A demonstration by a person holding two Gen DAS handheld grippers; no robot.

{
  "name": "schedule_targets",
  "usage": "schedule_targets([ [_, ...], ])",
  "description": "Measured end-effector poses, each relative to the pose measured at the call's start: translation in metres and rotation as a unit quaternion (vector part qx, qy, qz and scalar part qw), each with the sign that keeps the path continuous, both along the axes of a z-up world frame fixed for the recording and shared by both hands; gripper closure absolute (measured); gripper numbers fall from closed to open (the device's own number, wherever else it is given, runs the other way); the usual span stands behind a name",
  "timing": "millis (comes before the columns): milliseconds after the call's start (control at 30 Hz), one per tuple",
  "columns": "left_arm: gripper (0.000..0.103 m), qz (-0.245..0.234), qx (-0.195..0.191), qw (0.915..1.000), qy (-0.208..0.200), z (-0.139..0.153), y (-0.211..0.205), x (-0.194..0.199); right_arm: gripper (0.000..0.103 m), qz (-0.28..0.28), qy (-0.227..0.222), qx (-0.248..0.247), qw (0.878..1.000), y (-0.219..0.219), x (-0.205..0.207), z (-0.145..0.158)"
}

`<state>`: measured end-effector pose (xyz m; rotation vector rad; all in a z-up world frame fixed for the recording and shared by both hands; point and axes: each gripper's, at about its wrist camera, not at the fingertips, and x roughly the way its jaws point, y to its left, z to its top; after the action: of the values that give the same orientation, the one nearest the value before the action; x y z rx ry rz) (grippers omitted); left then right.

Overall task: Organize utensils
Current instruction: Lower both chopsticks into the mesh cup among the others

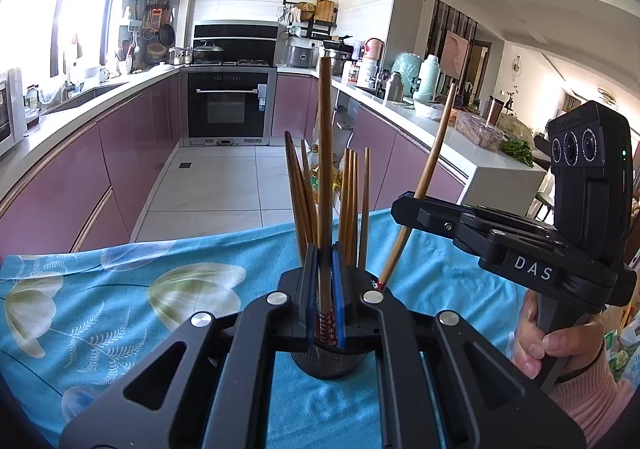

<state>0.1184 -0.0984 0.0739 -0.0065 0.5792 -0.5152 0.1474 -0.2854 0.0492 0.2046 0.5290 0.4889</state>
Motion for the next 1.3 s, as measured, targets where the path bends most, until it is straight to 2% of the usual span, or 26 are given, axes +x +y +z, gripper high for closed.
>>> schedule_targets([
  [667,0.095,-0.007,0.017,0.9995,0.026,-0.024,-0.001,0.014,0.097,0.01,0.021,-0.006,1.0,0.003,0.003,-0.015],
  [1300,0.095,-0.02,0.025,0.9988,0.036,-0.033,-0.008,0.021,0.097,0.017,0.038,-0.013,0.999,0.012,0.008,-0.027],
])
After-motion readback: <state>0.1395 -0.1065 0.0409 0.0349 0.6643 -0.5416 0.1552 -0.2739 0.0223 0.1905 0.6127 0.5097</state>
